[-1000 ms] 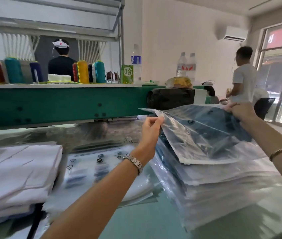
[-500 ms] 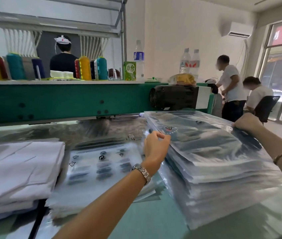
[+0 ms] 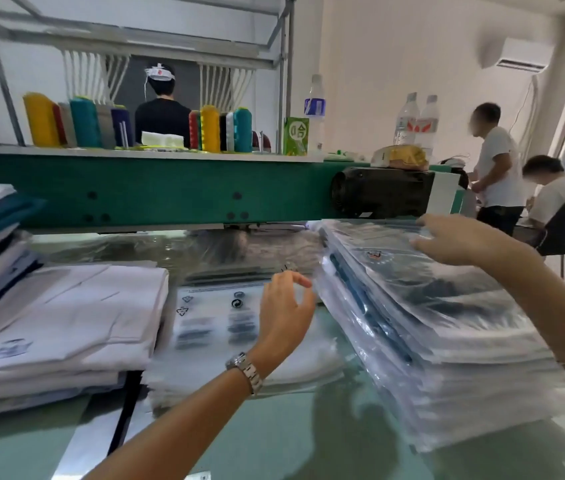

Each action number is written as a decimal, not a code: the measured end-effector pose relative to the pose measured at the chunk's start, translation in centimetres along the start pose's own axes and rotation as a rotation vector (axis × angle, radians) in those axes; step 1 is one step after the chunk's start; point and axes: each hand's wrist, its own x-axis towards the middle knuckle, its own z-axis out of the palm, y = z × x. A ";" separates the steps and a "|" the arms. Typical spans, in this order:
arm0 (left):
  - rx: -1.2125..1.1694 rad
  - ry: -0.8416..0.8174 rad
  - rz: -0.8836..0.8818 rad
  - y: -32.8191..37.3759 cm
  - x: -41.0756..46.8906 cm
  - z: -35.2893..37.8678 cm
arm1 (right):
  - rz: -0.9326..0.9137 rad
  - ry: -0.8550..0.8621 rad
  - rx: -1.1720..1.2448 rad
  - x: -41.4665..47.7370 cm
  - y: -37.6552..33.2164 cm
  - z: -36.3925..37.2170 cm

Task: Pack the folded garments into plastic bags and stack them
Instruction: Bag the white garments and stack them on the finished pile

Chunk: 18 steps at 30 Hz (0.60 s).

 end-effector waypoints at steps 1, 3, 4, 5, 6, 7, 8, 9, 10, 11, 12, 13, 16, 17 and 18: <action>0.047 0.022 0.019 -1.1 -0.5 -1.2 | -0.042 0.025 -0.013 -1.4 -1.8 -0.2; 0.102 0.054 0.020 -3.4 -1.5 -3.7 | -0.130 0.066 -0.050 -4.3 -5.2 -0.3; 0.109 0.071 0.014 -4.5 -2.0 -5.0 | -0.188 0.076 -0.061 -5.7 -6.9 -0.2; 0.116 0.089 0.011 -5.7 -2.6 -6.1 | -0.255 0.078 -0.067 -6.9 -8.5 0.2; 0.132 0.103 0.011 -6.8 -3.1 -7.3 | -0.323 0.072 -0.070 -7.9 -10.1 0.9; 0.161 0.116 0.017 -7.7 -3.7 -8.2 | -0.385 0.058 -0.069 -8.6 -11.4 1.9; 0.202 0.129 0.025 -8.6 -4.3 -9.0 | -0.440 0.039 -0.065 -9.0 -12.7 3.1; 0.254 0.141 0.036 -9.4 -4.8 -9.7 | -0.482 0.013 -0.050 -9.0 -14.1 4.4; 0.309 0.151 0.056 -10.0 -5.2 -10.4 | -0.512 -0.023 -0.023 -8.9 -15.4 5.7; 0.366 0.162 0.086 -10.6 -5.7 -11.0 | -0.537 -0.064 0.013 -8.7 -16.7 7.1; 0.437 0.174 0.126 -11.3 -6.1 -11.7 | -0.563 -0.102 0.053 -8.4 -17.9 8.6; 0.521 0.181 0.173 -11.9 -6.5 -12.4 | -0.591 -0.132 0.101 -8.1 -19.1 10.1; 0.681 0.148 0.235 -13.4 -7.1 -14.6 | -0.672 -0.177 0.265 -7.4 -22.2 14.5; 0.690 0.135 0.226 -13.7 -7.3 -15.1 | -0.691 -0.181 0.304 -7.2 -22.9 15.8; 0.692 0.119 0.209 -13.8 -7.4 -15.5 | -0.706 -0.182 0.337 -7.1 -23.6 17.1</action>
